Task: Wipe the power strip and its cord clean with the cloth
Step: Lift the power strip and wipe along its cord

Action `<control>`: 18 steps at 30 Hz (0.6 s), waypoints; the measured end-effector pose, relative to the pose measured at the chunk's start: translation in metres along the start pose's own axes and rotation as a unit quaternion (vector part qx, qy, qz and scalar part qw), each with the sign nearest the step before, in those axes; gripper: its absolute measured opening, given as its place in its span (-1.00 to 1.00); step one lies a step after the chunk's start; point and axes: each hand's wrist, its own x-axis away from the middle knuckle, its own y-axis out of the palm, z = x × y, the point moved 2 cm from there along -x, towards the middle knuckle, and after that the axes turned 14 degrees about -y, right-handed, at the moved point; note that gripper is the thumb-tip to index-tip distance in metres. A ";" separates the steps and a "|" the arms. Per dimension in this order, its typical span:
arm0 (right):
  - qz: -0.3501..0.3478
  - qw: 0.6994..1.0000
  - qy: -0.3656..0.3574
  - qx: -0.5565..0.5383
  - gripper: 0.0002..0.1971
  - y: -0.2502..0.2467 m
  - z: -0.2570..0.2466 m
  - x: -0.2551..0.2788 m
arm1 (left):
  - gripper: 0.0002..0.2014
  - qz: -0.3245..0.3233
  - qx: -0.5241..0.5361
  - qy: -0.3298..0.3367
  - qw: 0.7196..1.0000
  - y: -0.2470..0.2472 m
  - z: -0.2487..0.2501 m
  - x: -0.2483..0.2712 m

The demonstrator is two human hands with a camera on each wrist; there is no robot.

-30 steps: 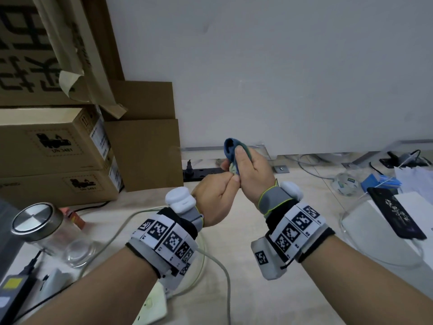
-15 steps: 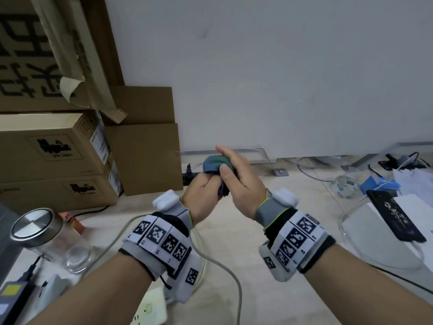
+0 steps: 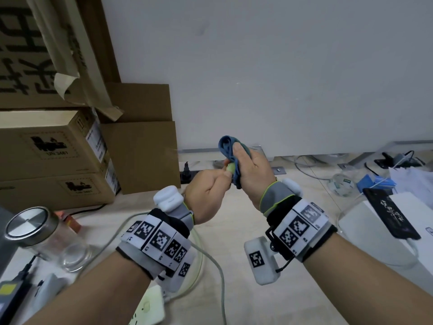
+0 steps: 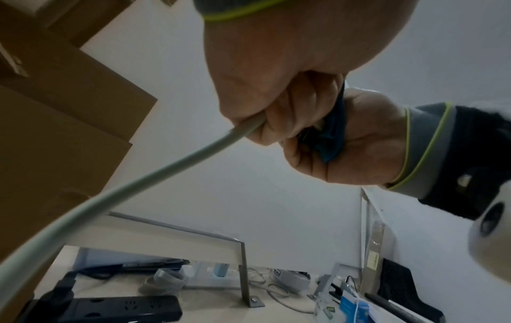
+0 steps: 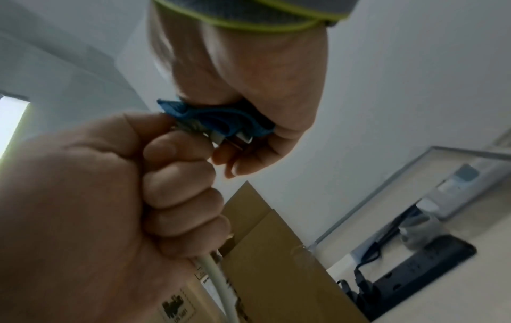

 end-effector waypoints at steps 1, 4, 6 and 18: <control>0.008 0.999 0.033 -0.019 -0.59 0.001 0.003 -0.002 | -0.57 0.005 -0.015 0.010 1.000 0.000 -0.001 0.001; 0.055 0.978 0.172 -0.108 -0.59 0.007 0.013 -0.004 | -0.60 0.000 -0.024 0.007 1.000 0.000 -0.003 0.003; 0.093 0.936 0.236 -0.243 -0.54 0.005 0.014 -0.005 | -0.60 -0.023 0.032 -0.033 0.999 0.000 -0.006 0.001; -0.066 0.940 -0.256 0.215 -0.60 -0.005 0.000 0.023 | -0.55 -0.081 0.291 -0.276 0.913 -0.004 -0.003 -0.001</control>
